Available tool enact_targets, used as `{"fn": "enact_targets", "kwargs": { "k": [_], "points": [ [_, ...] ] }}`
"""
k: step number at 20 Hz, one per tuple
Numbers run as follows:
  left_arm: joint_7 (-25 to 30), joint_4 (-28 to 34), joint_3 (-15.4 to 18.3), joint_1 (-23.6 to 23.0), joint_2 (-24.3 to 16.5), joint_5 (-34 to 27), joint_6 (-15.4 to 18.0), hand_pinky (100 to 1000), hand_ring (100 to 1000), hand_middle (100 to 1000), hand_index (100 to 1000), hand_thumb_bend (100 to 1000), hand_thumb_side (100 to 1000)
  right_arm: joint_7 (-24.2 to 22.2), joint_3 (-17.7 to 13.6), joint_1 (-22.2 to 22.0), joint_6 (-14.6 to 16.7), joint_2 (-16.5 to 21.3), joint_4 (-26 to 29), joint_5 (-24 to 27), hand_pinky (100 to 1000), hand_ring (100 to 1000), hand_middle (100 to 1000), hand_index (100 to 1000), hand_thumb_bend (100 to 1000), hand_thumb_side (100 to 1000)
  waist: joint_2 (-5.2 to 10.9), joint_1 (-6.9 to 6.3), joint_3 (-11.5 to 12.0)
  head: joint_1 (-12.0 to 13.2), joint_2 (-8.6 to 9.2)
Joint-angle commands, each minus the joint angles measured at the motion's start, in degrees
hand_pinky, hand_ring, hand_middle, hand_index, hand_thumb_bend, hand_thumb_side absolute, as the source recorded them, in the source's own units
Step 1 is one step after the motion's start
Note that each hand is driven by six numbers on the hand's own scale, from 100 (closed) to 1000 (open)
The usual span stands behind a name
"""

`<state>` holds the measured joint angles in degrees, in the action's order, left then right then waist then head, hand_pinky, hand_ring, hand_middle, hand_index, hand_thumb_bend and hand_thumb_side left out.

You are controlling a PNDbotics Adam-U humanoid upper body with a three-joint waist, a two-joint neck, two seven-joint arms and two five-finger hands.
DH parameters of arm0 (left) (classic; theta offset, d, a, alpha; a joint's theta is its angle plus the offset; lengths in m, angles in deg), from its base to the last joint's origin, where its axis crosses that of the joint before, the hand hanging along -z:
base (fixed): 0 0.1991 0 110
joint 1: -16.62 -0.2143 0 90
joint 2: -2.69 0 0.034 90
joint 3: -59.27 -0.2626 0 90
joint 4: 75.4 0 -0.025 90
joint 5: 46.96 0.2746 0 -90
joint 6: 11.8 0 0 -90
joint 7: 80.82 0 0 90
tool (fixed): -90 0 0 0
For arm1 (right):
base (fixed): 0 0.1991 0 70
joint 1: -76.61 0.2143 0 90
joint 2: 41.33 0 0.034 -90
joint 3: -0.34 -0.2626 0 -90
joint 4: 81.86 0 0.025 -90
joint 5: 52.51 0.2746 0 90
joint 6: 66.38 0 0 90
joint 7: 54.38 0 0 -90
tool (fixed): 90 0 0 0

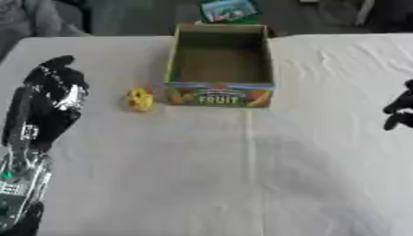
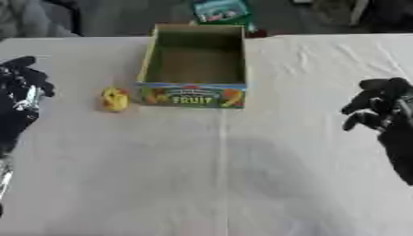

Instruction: Pick up objects on the table and place them in the box.

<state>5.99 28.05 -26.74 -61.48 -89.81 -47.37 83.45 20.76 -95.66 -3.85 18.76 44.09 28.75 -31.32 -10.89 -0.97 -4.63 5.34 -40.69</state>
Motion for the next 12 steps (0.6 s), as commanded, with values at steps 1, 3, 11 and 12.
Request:
{"fn": "enact_targets", "kwargs": {
  "k": [1,3,11,12],
  "points": [
    [1.2,1.2,-0.3,1.5,-6.1,2.5,-0.1,595,590,592,789,213,140,0.1,-0.3,0.3,0.0,1.1,1.2,-0.3,420,561,518,697,100,635,0.89,-0.16,-0.1,-0.2,0.69],
    [2.2,0.7,-0.8,2.5,-9.7,4.3,-0.2,601,598,606,789,237,100,0.0,-0.3,0.2,0.0,1.2,1.2,-0.3,420,561,518,697,100,636,0.98,-0.27,-0.3,-0.2,0.78],
    [8.4,-4.3,-5.0,9.8,-23.2,15.3,0.9,659,671,694,810,490,116,-0.2,-0.1,-0.1,-0.1,1.5,1.1,-0.5,419,560,518,697,100,637,1.51,-0.73,-0.9,-0.1,0.93],
    [9.3,-5.3,-5.8,11.1,-24.7,16.9,1.2,664,676,700,808,504,132,-0.2,0.0,-0.2,-0.1,1.6,1.0,-0.5,419,560,518,697,100,637,1.57,-0.79,-0.9,0.0,0.88]
  ]
}}
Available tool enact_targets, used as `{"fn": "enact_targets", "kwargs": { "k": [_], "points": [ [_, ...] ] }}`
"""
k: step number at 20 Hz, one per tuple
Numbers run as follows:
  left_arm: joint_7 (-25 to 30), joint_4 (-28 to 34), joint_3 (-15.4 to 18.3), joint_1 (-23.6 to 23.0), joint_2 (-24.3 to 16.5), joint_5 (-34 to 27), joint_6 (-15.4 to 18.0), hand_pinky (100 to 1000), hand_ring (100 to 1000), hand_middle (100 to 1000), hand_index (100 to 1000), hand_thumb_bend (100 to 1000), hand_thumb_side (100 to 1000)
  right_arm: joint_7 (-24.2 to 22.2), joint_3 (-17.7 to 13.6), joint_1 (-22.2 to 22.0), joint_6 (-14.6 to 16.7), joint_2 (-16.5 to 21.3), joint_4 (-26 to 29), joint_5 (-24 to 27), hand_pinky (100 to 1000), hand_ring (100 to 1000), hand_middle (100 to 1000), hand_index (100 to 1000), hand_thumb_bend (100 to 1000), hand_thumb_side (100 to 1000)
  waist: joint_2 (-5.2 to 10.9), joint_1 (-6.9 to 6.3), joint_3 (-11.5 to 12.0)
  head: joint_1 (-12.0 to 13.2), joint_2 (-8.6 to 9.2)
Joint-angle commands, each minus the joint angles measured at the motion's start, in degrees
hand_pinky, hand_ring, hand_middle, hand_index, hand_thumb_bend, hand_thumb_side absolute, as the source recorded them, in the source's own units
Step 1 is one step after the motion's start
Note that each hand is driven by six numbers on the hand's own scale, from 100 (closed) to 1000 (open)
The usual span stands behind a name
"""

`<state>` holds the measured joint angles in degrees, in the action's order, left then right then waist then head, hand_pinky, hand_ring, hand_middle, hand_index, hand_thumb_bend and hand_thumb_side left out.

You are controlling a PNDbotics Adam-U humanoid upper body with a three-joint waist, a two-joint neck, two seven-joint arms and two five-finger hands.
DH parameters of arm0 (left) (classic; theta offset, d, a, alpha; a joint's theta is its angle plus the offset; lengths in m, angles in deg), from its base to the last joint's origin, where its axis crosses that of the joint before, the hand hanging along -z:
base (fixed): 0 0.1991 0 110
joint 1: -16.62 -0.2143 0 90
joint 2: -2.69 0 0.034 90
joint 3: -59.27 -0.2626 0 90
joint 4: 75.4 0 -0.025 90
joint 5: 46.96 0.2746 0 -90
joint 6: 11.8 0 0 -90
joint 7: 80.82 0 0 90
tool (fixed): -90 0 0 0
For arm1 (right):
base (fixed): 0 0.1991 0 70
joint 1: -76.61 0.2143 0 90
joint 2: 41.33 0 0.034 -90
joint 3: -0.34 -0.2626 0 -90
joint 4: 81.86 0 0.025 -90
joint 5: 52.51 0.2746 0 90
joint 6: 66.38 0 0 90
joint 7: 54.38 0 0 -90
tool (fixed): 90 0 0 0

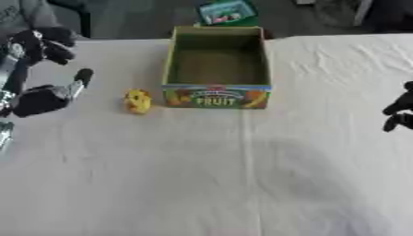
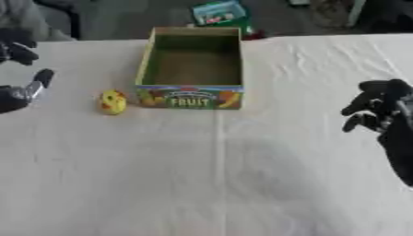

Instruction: Pick up objects on the table and place them in the box.

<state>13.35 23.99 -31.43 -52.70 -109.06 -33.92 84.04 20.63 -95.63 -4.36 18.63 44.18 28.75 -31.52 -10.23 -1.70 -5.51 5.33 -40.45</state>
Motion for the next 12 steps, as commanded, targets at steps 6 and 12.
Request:
{"fn": "enact_targets", "kwargs": {
  "k": [6,12],
  "points": [
    [9.0,-9.3,-7.4,11.9,-9.2,11.8,3.3,711,730,755,781,618,273,-0.5,0.3,0.2,-0.3,1.7,0.9,-0.5,419,560,519,697,100,645,1.29,-0.65,-0.6,0.3,0.28],
    [18.7,-21.7,-11.8,20.5,-5.0,18.1,7.7,736,757,780,792,663,346,-0.7,0.6,0.0,-0.4,1.9,0.8,-0.7,419,560,519,697,100,650,1.51,-0.94,-1.3,0.2,0.08]
  ]
}}
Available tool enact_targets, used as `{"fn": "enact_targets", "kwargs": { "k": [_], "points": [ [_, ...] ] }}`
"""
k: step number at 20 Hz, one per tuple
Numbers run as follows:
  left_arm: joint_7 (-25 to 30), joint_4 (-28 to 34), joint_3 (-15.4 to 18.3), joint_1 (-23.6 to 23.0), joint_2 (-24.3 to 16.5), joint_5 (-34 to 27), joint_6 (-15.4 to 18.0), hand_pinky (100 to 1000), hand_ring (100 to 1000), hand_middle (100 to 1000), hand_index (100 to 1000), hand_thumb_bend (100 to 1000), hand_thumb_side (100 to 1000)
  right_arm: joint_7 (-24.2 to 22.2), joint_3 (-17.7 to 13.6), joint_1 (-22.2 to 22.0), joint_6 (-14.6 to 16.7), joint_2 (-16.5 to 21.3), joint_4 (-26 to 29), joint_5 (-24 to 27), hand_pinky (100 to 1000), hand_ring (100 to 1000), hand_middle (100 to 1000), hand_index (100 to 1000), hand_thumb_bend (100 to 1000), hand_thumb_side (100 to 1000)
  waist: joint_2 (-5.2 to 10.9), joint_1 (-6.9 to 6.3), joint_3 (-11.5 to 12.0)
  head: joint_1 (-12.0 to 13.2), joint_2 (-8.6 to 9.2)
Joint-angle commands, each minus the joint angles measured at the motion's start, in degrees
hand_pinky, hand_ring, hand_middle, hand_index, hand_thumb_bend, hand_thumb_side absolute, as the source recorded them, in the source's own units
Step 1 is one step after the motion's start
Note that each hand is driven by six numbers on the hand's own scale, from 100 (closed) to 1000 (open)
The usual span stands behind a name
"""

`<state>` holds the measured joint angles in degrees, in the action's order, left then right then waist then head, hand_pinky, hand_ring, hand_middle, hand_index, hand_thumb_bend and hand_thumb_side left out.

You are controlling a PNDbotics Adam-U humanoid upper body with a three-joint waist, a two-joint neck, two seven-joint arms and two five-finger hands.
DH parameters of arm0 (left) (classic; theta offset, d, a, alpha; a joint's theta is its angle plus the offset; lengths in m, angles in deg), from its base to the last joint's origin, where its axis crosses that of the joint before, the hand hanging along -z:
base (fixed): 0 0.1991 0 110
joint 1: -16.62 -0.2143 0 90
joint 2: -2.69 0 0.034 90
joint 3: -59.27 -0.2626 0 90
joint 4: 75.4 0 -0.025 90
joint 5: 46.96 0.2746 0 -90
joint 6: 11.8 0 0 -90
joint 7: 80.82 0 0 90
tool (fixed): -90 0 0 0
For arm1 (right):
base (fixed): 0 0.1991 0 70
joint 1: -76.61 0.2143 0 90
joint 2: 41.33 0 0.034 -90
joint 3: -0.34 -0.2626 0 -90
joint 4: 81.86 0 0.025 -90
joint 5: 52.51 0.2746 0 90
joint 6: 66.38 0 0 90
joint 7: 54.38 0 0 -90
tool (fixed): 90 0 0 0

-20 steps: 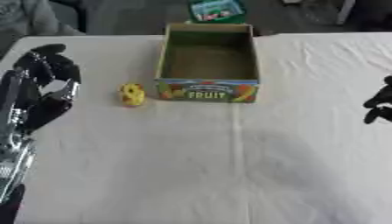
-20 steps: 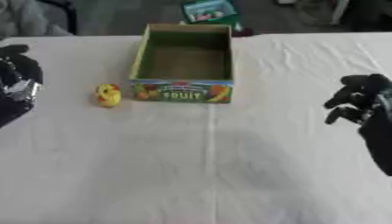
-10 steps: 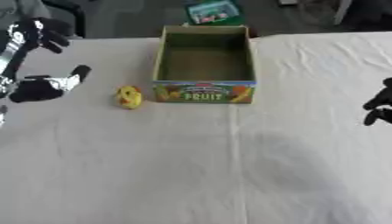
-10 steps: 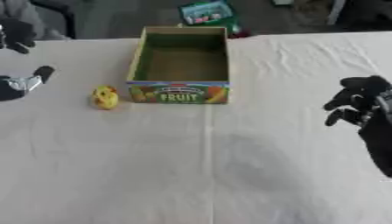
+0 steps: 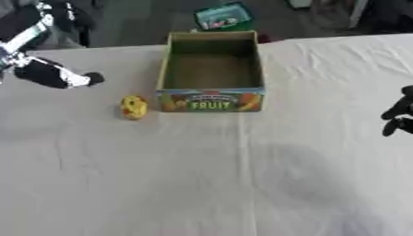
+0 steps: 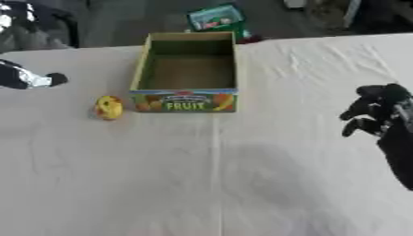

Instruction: Pick up objects on the table and place them in the box.

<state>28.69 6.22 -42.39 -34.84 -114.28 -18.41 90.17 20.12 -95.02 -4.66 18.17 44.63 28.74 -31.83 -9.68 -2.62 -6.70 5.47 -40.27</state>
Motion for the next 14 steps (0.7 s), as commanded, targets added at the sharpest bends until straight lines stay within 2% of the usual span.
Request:
{"fn": "enact_targets", "kwargs": {
  "k": [1,7,14],
  "points": [
    [4.4,-5.9,-1.1,3.7,1.0,3.9,2.4,736,757,782,793,669,353,-0.2,-0.1,0.3,0.0,1.4,0.8,-0.4,419,560,519,697,100,651,1.00,-0.05,-0.2,0.1,-0.13],
    [6.8,-16.1,-2.4,8.7,6.5,11.2,5.9,735,759,781,781,684,382,-0.4,0.1,0.2,-0.1,1.4,0.7,-0.4,419,560,519,697,100,653,1.10,-0.08,-0.4,0.2,-0.19],
    [7.9,-23.0,-2.4,10.2,10.5,14.9,8.2,727,749,771,778,663,377,-0.5,0.1,0.2,-0.1,1.2,0.7,-0.5,418,560,519,697,100,656,0.98,0.08,-0.6,0.2,-0.08]
  ]
}}
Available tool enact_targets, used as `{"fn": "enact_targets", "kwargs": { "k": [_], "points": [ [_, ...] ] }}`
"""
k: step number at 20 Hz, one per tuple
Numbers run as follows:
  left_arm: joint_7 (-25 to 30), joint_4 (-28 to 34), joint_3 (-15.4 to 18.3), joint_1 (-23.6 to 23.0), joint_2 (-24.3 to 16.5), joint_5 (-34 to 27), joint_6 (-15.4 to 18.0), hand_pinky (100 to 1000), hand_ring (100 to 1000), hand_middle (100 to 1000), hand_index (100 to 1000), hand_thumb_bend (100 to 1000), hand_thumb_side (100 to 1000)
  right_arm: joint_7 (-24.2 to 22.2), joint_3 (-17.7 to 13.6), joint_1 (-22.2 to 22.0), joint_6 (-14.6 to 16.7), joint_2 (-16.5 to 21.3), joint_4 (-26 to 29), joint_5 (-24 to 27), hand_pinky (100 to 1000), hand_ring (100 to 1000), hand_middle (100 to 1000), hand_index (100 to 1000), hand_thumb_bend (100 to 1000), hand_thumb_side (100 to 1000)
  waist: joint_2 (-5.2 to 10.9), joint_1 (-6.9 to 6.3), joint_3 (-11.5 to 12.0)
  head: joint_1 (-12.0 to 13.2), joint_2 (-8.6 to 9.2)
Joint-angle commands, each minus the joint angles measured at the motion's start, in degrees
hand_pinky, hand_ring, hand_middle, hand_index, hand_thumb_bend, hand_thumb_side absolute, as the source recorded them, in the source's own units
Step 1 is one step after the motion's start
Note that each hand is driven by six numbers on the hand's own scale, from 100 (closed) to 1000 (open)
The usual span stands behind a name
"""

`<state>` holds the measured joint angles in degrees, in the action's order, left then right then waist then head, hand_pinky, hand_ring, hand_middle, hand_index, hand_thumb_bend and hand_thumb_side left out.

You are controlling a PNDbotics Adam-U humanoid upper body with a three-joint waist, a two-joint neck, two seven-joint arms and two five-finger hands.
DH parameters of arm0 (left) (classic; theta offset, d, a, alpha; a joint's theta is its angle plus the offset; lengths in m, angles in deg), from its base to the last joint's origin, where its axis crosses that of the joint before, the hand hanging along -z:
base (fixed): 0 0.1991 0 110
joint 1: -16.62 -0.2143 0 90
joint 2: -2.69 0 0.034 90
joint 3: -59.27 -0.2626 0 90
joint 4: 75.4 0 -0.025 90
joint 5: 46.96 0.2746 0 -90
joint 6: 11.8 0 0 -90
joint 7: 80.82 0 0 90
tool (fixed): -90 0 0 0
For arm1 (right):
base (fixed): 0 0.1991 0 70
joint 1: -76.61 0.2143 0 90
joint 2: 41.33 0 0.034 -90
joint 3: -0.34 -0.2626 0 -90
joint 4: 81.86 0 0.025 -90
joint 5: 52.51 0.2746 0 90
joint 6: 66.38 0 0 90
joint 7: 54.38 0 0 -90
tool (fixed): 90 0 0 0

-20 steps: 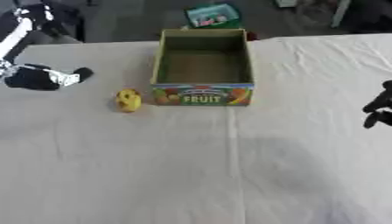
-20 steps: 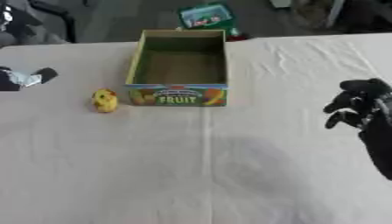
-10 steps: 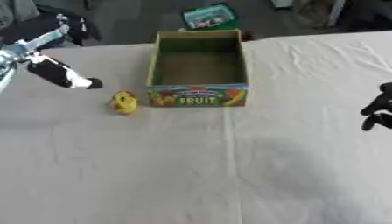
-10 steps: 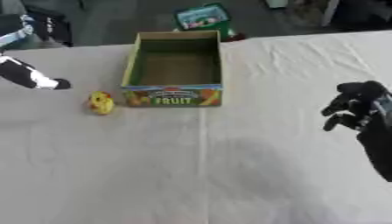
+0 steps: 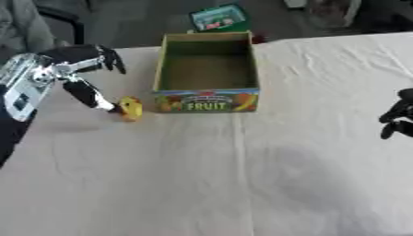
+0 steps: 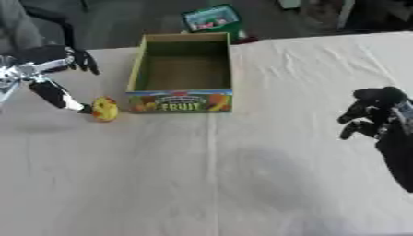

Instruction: Pick up objects on the table and place them in the box.

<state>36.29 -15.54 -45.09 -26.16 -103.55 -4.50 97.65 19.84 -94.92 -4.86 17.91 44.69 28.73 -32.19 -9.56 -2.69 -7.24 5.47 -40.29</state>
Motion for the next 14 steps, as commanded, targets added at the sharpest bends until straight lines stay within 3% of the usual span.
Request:
{"fn": "enact_targets", "kwargs": {
  "k": [1,14],
  "points": [
    [0.3,-1.8,0.4,1.6,0.0,1.3,0.9,726,748,769,778,662,378,-0.2,0.0,0.5,0.1,1.1,0.7,-0.1,418,560,519,696,100,656,0.84,0.15,-0.1,0.2,-0.08],
    [-2.5,-6.7,1.7,1.9,2.7,4.5,-0.3,697,706,711,775,596,369,-0.3,0.0,0.5,0.1,0.8,0.7,-0.4,418,560,518,696,100,664,0.38,0.41,-0.6,0.5,0.17]
  ]
}}
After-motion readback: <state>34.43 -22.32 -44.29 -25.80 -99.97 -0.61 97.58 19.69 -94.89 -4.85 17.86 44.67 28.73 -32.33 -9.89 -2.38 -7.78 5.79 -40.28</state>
